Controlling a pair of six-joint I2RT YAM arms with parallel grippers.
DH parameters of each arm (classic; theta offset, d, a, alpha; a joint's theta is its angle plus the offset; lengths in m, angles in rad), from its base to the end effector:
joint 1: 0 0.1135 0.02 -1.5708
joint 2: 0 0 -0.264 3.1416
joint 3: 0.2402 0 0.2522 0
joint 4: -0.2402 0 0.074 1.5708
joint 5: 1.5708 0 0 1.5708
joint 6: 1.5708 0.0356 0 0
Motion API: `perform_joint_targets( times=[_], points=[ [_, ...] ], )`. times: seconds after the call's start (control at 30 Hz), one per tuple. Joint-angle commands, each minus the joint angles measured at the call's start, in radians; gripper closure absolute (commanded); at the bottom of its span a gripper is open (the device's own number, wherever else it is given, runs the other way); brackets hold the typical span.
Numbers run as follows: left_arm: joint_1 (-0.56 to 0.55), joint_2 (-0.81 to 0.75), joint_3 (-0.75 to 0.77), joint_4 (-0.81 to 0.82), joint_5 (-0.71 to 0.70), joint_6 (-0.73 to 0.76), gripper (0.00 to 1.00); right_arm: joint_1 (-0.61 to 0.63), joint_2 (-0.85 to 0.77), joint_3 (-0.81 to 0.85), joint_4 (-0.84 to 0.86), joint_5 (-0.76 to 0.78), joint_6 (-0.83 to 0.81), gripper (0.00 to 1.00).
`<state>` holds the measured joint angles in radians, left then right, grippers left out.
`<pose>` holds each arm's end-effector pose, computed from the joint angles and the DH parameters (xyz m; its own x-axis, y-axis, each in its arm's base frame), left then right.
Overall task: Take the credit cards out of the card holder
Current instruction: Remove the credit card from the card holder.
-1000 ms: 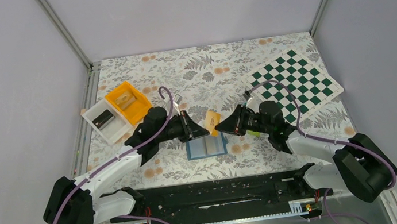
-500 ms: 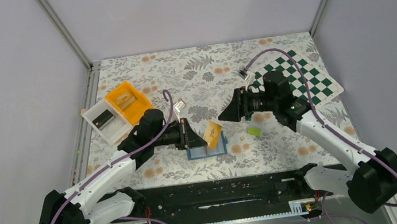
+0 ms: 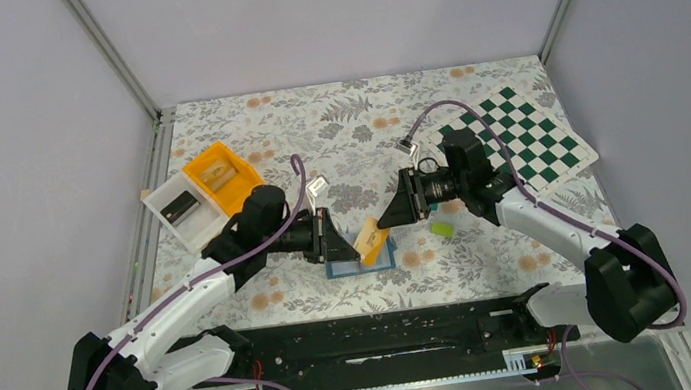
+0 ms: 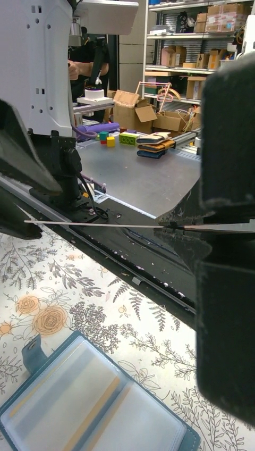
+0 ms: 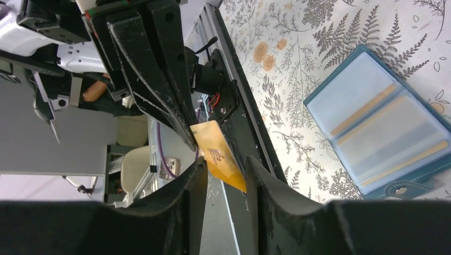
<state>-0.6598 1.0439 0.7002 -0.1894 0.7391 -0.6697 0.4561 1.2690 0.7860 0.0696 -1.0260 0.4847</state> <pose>0.1627 -0.1566 0.2647 -0.8806 0.1025 -0.4627 0.4653 0.3724 -0.8030 0.2299 0.1467 0.2678 -0.7531 -0.1005 -0.6502 -0.6561 0.1889 0.7307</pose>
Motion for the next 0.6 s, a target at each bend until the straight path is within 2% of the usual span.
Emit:
perform_joint_targets(
  times=[0.0, 0.07, 0.2, 0.37, 0.4, 0.47, 0.57],
  points=[
    [-0.003, -0.004, 0.031, 0.038, 0.026, 0.005, 1.00, -0.002, 0.017, -0.036, 0.200, -0.098, 0.095, 0.66],
    [-0.003, -0.008, 0.030, 0.045, 0.016, 0.001, 1.00, -0.002, 0.028, -0.047, 0.218, -0.104, 0.104, 0.70],
    [-0.001, -0.001, 0.038, 0.054, 0.018, -0.002, 1.00, -0.002, 0.042, -0.071, 0.308, -0.131, 0.159, 0.72],
    [0.001, 0.014, 0.048, 0.053, 0.000, -0.005, 1.00, -0.002, 0.045, -0.089, 0.380, -0.152, 0.215, 1.00],
    [0.004, 0.010, 0.048, 0.058, -0.004, -0.012, 0.98, -0.002, 0.045, -0.096, 0.420, -0.157, 0.248, 1.00],
    [0.017, 0.004, 0.047, 0.064, -0.015, -0.027, 0.86, -0.002, 0.046, -0.116, 0.515, -0.159, 0.318, 1.00],
    [0.052, -0.020, 0.033, 0.070, -0.064, -0.065, 0.58, -0.004, 0.052, -0.139, 0.635, -0.116, 0.442, 1.00]
  ],
)
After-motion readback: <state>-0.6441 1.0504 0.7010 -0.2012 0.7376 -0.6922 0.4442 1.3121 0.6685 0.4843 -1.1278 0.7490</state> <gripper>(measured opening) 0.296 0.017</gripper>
